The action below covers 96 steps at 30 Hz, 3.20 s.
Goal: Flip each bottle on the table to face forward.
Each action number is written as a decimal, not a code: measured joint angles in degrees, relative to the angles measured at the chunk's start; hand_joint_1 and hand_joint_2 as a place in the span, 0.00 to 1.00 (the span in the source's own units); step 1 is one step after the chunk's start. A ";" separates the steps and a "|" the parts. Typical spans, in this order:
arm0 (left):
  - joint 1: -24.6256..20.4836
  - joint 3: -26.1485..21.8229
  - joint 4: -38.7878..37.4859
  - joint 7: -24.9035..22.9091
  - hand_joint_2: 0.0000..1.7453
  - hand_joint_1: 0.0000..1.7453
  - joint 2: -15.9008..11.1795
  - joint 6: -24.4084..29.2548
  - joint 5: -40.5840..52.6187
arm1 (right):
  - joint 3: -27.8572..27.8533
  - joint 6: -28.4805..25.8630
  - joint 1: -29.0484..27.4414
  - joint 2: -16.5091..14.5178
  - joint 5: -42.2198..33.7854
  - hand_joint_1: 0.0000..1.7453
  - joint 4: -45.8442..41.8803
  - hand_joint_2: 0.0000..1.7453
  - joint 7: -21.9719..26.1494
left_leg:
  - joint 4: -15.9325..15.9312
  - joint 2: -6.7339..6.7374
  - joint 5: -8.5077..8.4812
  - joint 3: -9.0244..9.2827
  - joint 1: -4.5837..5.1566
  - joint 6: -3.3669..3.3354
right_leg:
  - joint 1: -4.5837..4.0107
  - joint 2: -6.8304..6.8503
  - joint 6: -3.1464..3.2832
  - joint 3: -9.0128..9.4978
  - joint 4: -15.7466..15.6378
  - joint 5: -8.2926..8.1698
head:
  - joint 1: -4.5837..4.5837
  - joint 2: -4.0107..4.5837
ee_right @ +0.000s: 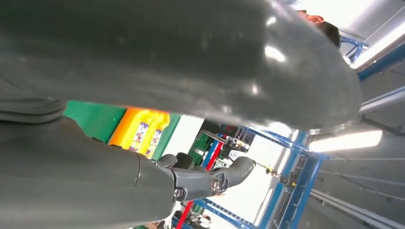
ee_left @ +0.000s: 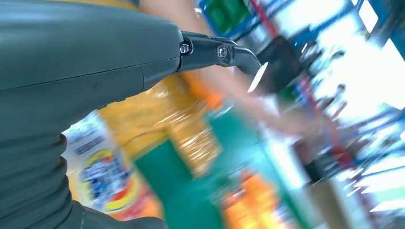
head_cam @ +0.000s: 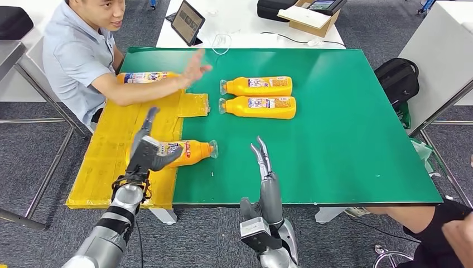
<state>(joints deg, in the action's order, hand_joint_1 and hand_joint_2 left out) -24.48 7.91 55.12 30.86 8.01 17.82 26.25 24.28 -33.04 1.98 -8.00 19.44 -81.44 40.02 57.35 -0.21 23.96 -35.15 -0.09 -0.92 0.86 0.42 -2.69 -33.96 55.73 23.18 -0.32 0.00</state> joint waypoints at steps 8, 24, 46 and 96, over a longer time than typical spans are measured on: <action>4.40 -1.26 14.69 -2.74 1.00 0.00 2.79 -4.75 -17.50 | -0.88 -3.61 -0.31 0.22 6.38 0.00 0.00 1.00 -0.10 | 0.00 0.00 0.00 -0.03 0.00 0.00 | 0.00 0.00 0.00 -0.04 -0.01 0.00 | 0.00 0.00; 24.02 1.21 36.25 -3.62 1.00 0.00 5.68 0.50 -26.80 | -19.03 11.79 -0.57 3.62 4.77 0.00 0.68 0.50 -11.21 | 0.00 0.00 0.06 -0.12 0.01 -0.02 | 0.02 -0.01 -0.01 -0.12 -0.04 0.02 | 0.00 0.00; 23.93 7.88 34.57 -7.07 1.00 0.00 6.44 1.37 -24.46 | -18.29 8.35 19.10 10.78 33.24 0.00 30.64 1.00 -22.21 | 0.02 0.00 -0.08 -0.12 0.08 -0.14 | 0.08 0.00 -0.11 -0.10 -0.02 -0.09 | -0.02 0.00; 19.64 10.34 27.52 -8.99 1.00 0.00 6.59 0.16 -23.93 | -9.07 28.54 37.93 8.78 36.99 1.00 57.13 1.00 -26.09 | 0.02 0.04 -0.07 0.34 0.08 -0.14 | 0.08 -0.07 -0.10 0.32 -0.05 -0.07 | -0.02 0.00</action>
<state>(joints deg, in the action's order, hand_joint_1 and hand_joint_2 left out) -4.84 18.25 82.64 21.87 14.60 17.98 2.32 15.22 -4.50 39.91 0.78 56.43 -24.30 13.93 57.37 -0.16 23.89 -34.81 -0.01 -1.06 0.95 0.35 -2.79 -33.64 55.69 23.11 -0.34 0.00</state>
